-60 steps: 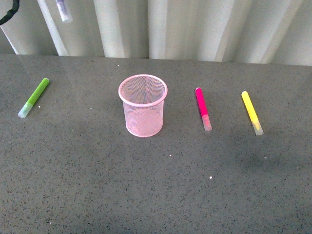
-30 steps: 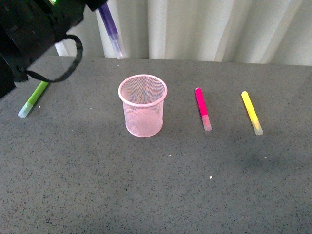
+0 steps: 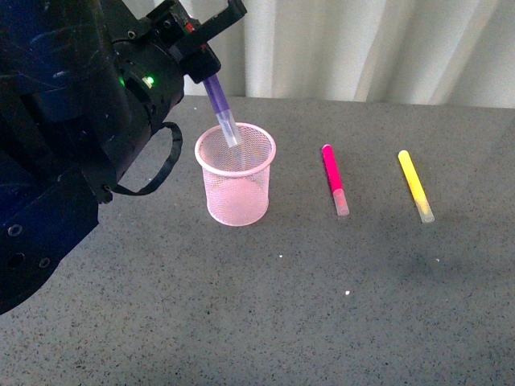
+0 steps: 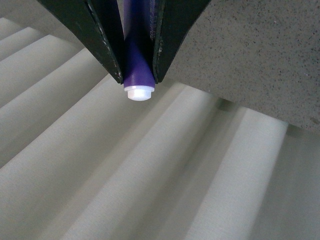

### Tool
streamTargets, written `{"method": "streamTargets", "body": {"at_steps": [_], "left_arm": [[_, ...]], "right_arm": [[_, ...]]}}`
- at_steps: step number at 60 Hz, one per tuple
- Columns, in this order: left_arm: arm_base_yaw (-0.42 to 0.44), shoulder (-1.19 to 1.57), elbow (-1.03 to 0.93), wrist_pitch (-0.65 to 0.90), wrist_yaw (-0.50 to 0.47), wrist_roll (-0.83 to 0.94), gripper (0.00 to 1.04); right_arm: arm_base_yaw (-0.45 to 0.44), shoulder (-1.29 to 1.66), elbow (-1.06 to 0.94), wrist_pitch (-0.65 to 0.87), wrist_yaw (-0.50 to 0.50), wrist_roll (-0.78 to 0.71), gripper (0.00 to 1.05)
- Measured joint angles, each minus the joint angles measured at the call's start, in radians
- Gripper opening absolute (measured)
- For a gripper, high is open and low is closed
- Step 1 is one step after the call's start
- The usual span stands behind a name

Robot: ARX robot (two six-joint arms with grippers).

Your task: Insert purple and pink pens into pink cup

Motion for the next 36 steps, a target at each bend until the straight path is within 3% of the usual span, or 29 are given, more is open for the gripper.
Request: {"method": "streamTargets", "body": {"at_steps": [29,31,36], "left_arm": [[0.0,0.038,0.008,0.001,0.005,0.0,0.13],[0.0,0.04,0.01,0.001,0.006,-0.001,0.15],[0.001,0.048,0.014,0.001,0.007,0.0,0.36]], "right_arm": [[0.0,0.0,0.0,0.0,0.0,0.0,0.98],[0.0,0.0,0.0,0.0,0.0,0.0,0.98],[0.0,0.0,0.0,0.0,0.0,0.0,0.98]]}}
